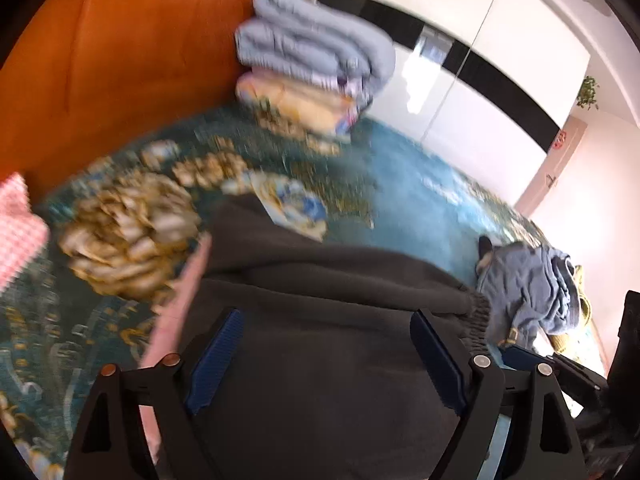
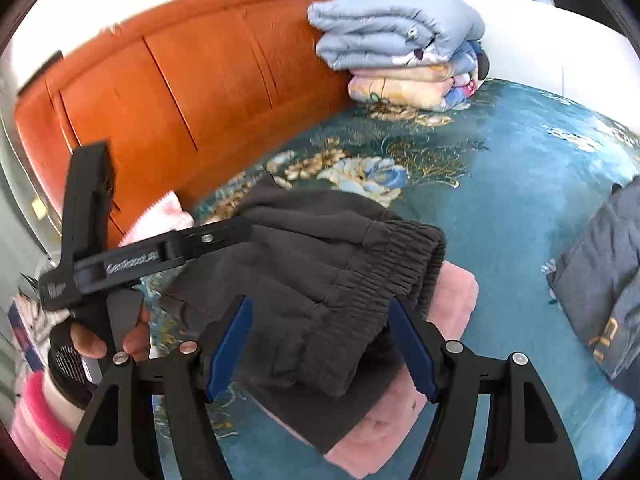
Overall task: Fold clothes
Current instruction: 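Lower the folded sweatpants onto the pink blanket and open both grippers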
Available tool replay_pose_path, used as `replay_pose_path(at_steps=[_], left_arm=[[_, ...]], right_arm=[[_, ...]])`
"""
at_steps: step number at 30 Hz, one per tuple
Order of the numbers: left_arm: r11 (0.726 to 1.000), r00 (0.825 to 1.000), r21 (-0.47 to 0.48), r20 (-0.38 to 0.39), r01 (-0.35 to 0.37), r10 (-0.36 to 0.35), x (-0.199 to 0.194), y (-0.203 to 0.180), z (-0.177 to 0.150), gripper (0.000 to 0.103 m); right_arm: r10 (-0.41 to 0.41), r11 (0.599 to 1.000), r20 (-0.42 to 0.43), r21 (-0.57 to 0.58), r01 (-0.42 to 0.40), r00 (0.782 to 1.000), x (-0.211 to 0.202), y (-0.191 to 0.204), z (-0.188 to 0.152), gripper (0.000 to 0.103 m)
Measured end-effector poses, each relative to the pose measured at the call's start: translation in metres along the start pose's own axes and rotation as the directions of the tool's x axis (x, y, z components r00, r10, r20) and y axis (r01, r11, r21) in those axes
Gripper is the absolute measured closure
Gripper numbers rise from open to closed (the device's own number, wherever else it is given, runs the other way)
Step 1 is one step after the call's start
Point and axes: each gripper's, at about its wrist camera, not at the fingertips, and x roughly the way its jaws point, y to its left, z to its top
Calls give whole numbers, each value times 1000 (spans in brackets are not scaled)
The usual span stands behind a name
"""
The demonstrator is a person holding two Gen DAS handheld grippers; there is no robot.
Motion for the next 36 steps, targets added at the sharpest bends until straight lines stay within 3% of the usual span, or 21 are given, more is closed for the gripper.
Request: replay_pose_path(at_steps=[5,10,14,19,22,24,30,36], left_arm=[[997,995,36,73,-68,65,-34,-16,-35,15],[984,979,27,113,-174,170,-41,-26,-87,9],[975,971,-19,95,-220,221,-32,-26,-123,0],[965,964,-23,48,-261,262,-17,-27,-153,0],[963,964,-61,28,-263,265,-10,-26,-164,0],[955,958,-70,9,-287,288,-4,-23,-166,0],[934,936,-76,-78,-348,342,13,-18,-168,0],[911,908,-29,-106,-411,406,24,-24,-171,0]], right_arm=[[19,1000,47,11,-19,999,-25,-1,-23,31],[-19,1000,1,-20,19,1000,-20,-1,-63,31],[-57,997,-31,-52,55,998,-10,0,-89,31],[-109,992,-39,-74,106,993,2,-3,-110,23],[-141,986,-46,-93,136,989,9,-4,-118,20],[-149,986,-48,-85,144,988,13,-6,-120,11],[-186,980,-67,-86,180,980,28,-12,-126,11],[-191,981,-117,-68,184,974,41,-21,-128,11]])
